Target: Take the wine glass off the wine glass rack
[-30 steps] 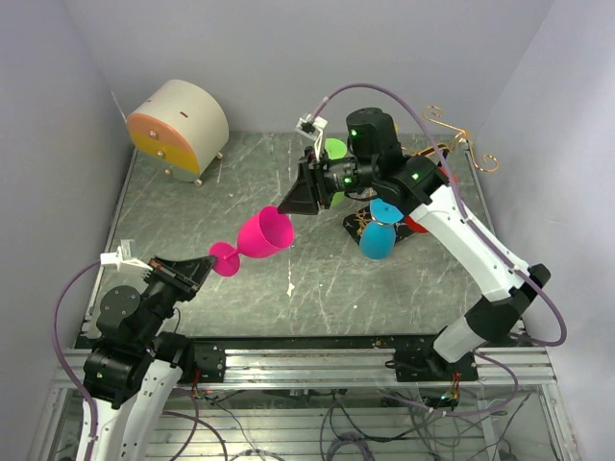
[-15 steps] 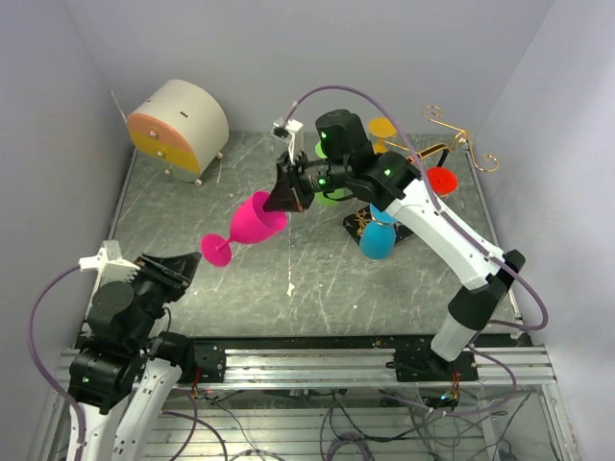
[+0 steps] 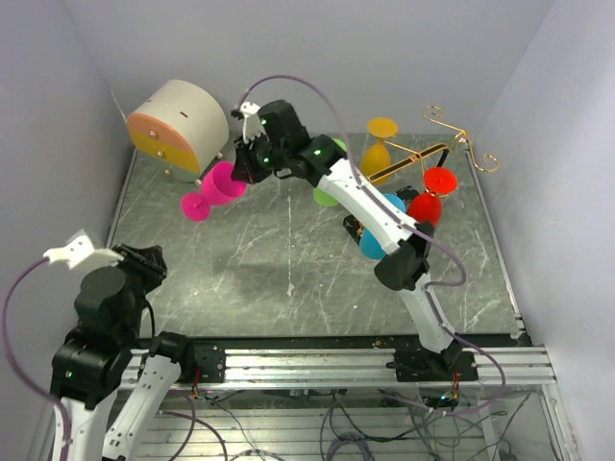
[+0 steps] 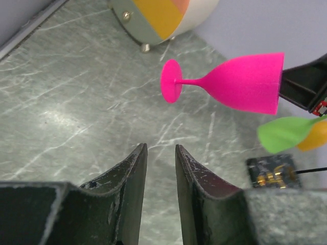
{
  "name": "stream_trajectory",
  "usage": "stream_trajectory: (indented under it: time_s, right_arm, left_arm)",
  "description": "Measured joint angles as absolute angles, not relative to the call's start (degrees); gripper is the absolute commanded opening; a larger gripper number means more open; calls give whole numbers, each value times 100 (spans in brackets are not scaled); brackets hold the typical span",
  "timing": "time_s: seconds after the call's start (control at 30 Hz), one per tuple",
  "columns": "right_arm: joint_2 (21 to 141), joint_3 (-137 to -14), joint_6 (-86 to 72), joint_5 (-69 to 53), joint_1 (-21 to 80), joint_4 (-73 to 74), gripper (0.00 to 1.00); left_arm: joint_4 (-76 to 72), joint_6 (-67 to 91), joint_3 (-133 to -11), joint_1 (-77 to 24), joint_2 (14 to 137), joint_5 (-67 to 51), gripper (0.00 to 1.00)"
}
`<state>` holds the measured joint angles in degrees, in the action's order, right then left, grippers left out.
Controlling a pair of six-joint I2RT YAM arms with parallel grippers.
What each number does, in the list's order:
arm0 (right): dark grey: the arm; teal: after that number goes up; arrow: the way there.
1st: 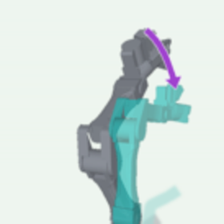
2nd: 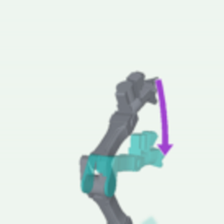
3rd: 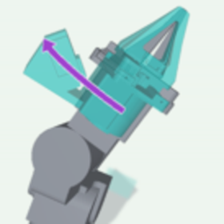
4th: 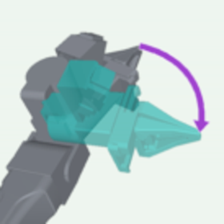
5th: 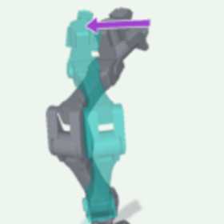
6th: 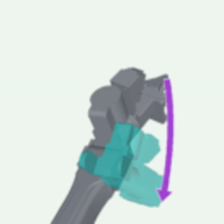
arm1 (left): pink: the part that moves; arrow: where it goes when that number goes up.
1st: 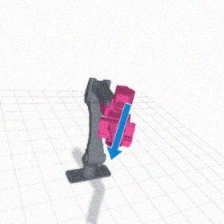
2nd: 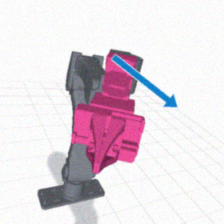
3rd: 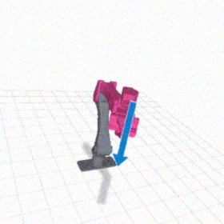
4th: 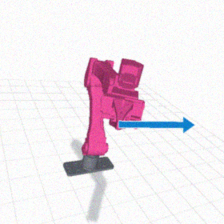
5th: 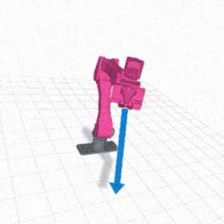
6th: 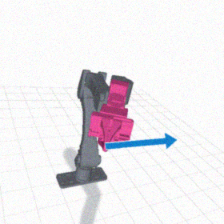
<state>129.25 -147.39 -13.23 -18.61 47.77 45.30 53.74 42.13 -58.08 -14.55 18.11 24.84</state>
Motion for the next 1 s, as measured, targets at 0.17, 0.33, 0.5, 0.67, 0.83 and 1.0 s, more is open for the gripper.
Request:
stream_trajectory:
  time_s: [0.17, 0.33, 0.5, 0.67, 0.83, 1.0]
  right_arm:
    - [13489, -14678, -1308, -993, 5015, 4469, 0]
    - [13767, -14658, -1288, -510, 5306, 4458, 0]
    - [13775, -14663, -1286, -327, 5332, 4545, 0]
    - [13797, -14663, -1286, -167, 5271, 4694, 0]
    - [13952, -14689, -1260, -104, 5258, 4794, 0]
    - [14171, -14689, -1212, -64, 5262, 4873, 0]
  left_arm:
    - [5107, 3614, -5492, -1457, 2484, 2342, 38]
    - [4779, 3142, -5478, -1457, 2759, 2233, 38]
    - [4471, 2786, -5256, -1455, 2665, 2349, 38]
    - [4399, 2674, -5105, -1457, 2543, 2383, 38]
    - [4381, 2674, -5081, -1455, 2521, 2403, 38]
    - [4357, 2679, -5041, -1455, 2502, 2403, 38]
